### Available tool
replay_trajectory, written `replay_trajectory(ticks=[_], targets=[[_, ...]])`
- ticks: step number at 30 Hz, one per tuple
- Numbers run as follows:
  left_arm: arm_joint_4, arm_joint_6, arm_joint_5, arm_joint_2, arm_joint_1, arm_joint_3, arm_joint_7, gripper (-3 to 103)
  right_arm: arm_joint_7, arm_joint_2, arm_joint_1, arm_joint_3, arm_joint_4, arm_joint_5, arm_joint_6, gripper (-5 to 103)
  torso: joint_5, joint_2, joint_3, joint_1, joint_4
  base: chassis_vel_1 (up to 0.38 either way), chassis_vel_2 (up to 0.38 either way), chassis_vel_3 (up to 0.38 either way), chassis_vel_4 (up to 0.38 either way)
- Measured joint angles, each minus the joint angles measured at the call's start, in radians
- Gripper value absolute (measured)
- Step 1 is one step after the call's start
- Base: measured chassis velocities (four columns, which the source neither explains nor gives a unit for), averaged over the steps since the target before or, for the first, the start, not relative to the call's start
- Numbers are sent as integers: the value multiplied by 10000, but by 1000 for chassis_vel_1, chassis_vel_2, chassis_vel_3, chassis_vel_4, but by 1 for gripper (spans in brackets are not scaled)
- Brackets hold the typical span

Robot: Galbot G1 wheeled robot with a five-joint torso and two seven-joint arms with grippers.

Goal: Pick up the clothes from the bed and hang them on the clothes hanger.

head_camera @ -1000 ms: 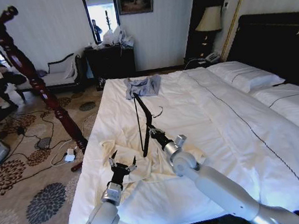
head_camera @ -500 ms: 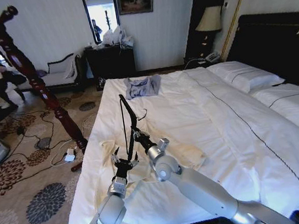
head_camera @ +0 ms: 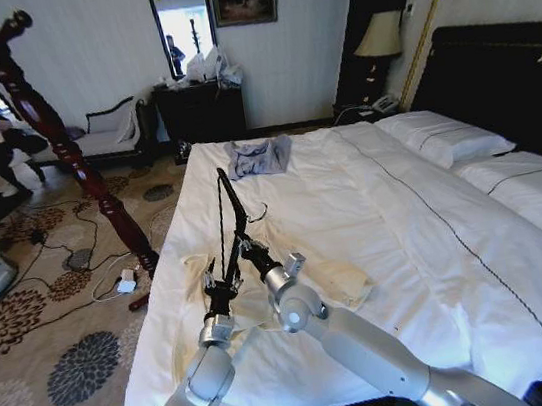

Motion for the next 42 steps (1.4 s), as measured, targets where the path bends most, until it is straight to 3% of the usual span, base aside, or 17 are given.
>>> replay_trajectory(ticks=[2,6,8,14,18,24,29,35,42], targets=[[21,-40,32,0,1,3,1,51,-13,-1,-2,9,9,11,3,12,0,0,0,0,0,0,0,0,0],[76,-175,136,0,70,2,2,29,-103,11,-21,37,15,56,20,12,0,0,0,0,1,0,0,0,0],[91,-212,164,3,87,-4,6,29,-125,11,-22,39,16,71,27,12,0,0,0,0,1,0,0,0,0],[121,-371,350,74,101,-98,10,3,-225,15,-21,52,-9,87,79,12,0,0,-1,0,1,0,0,0,0],[129,-425,430,136,141,-135,23,0,-331,-19,-41,51,-9,95,102,12,0,0,-1,0,1,0,0,0,0],[38,-532,703,236,318,-139,83,0,-372,-18,-44,74,-41,104,112,12,0,0,-1,0,1,0,0,0,0],[88,-1018,1782,304,596,-171,57,0,-368,61,-100,163,-46,299,115,12,0,0,-1,0,2,0,0,0,0],[327,-1239,2498,155,603,-225,-301,16,-369,104,-135,202,-31,495,136,12,0,0,-1,0,1,0,0,0,0],[633,-1053,2596,-144,297,-232,-680,48,-380,102,-199,252,73,797,172,12,0,0,0,0,0,0,0,0,0]])
